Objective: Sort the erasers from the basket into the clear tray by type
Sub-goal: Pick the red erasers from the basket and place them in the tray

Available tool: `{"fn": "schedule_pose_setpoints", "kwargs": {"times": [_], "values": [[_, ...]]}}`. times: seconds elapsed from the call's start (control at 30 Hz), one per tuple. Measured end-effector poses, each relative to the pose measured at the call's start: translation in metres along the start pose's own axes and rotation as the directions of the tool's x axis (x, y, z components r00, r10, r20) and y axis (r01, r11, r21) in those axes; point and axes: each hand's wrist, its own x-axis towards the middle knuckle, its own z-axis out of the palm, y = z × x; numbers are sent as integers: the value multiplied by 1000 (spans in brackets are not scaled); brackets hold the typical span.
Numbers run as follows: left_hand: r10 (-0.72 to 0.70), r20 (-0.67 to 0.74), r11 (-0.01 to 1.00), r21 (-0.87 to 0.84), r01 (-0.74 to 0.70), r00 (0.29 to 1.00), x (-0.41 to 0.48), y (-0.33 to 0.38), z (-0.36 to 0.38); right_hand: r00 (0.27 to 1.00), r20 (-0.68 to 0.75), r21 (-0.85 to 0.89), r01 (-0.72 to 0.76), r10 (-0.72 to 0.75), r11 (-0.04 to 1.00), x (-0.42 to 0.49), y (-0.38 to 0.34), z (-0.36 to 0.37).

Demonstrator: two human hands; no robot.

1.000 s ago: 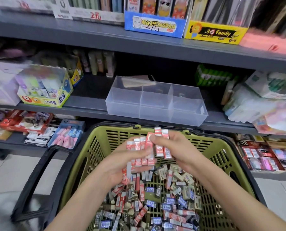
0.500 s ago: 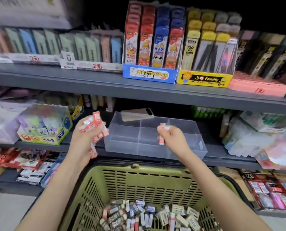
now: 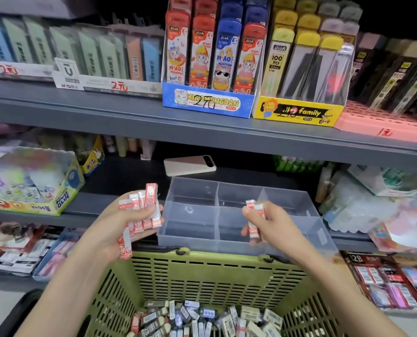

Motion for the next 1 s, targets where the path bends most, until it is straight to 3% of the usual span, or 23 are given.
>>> {"fn": "schedule_pose_setpoints", "kwargs": {"times": [0.1, 0.17, 0.23, 0.3, 0.37, 0.47, 0.57, 0.7, 0.83, 1.0], "values": [[98, -52, 995, 23, -97, 994, 9, 11, 5, 980, -190, -88, 46, -62, 995, 25, -10, -3], [162, -54, 986, -19, -164, 985, 15, 18, 9, 970, -242, 13, 15, -11, 1000, 49, -19, 1], [192, -21, 976, -104, -193, 981, 21, 20, 13, 968, -243, 6, -64, 63, 998, 72, -25, 9], [181, 12, 966, -189, -175, 983, 23, 15, 18, 971, -221, -246, -145, 91, 958, 88, -25, 17], [146, 32, 962, -238, -135, 989, 23, 5, 22, 969, -213, -382, -197, 121, 903, 95, -27, 22], [101, 47, 941, -329, -80, 994, 18, -10, 23, 964, -233, -353, -204, 125, 913, 97, -26, 27], [106, 68, 948, -307, -81, 992, 14, -16, 21, 962, -268, -413, -167, 55, 895, 94, -21, 31], [116, 94, 963, -253, -89, 989, 14, -16, 19, 977, -171, -400, -184, 124, 898, 92, -15, 33], [132, 122, 970, -221, -103, 984, 13, -17, 15, 970, 48, -233, -220, 237, 947, 94, -14, 26], [149, 140, 972, -204, -119, 979, 13, -18, 14, 947, 179, -264, -214, 266, 940, 91, -15, 15]]}}
